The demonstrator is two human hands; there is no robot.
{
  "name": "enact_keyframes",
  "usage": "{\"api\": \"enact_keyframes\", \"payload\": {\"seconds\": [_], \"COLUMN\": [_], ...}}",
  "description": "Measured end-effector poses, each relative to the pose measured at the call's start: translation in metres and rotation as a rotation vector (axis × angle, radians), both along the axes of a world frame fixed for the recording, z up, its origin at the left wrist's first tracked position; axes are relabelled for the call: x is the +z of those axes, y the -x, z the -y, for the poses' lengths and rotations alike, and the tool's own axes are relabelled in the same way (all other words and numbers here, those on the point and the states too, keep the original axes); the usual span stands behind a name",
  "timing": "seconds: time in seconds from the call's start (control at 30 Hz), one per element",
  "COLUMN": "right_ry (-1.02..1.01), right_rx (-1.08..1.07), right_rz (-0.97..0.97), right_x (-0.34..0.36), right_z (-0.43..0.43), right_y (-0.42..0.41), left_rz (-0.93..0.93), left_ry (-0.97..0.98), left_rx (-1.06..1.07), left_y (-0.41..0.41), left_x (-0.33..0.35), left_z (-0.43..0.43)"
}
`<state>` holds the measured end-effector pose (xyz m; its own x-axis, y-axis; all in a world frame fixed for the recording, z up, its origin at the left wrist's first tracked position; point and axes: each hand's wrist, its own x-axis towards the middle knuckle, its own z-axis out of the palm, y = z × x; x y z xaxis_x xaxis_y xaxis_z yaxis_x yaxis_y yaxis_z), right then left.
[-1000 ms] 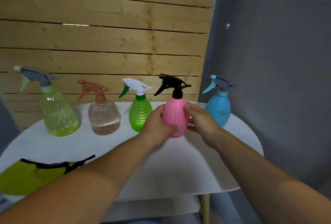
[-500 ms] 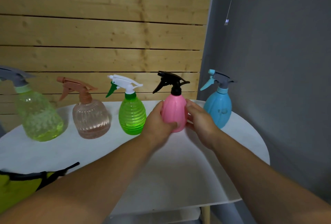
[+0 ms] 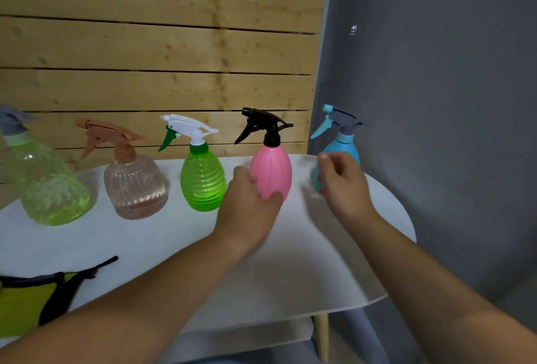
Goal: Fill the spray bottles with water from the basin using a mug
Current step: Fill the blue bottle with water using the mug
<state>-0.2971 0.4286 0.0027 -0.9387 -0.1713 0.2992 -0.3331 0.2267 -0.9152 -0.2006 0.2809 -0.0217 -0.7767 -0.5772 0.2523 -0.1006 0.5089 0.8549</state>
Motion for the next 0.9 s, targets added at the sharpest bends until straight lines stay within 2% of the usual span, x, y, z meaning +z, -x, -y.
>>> {"api": "enact_keyframes", "payload": {"seconds": [0.1,0.17,0.23,0.4,0.5,0.73,0.9], "right_ry": [0.078,0.061,0.032,0.047,0.038,0.081,0.089], "right_rx": [-0.202,-0.248,-0.204,0.069,0.183,0.191,0.238], "right_rz": [-0.010,0.014,0.046,0.167,0.161,0.216,0.315], "right_x": [0.015,0.025,0.032,0.036,0.030,0.037,0.055], "right_z": [-0.021,-0.032,-0.038,-0.041,-0.040,-0.047,-0.056], "right_y": [0.019,0.037,0.051,0.073,0.079,0.073,0.030], "left_rz": [-0.058,-0.059,-0.035,0.028,0.022,-0.008,-0.026], "left_ry": [-0.090,-0.166,-0.198,-0.098,-0.109,-0.104,-0.029], "left_rx": [-0.180,-0.276,-0.351,-0.460,-0.481,-0.463,-0.484], "left_y": [0.012,0.030,0.049,0.092,0.109,0.099,0.051], "left_x": [0.005,0.008,0.011,0.024,0.021,0.011,0.021], "left_z": [-0.014,-0.026,-0.036,-0.062,-0.071,-0.075,-0.076]}}
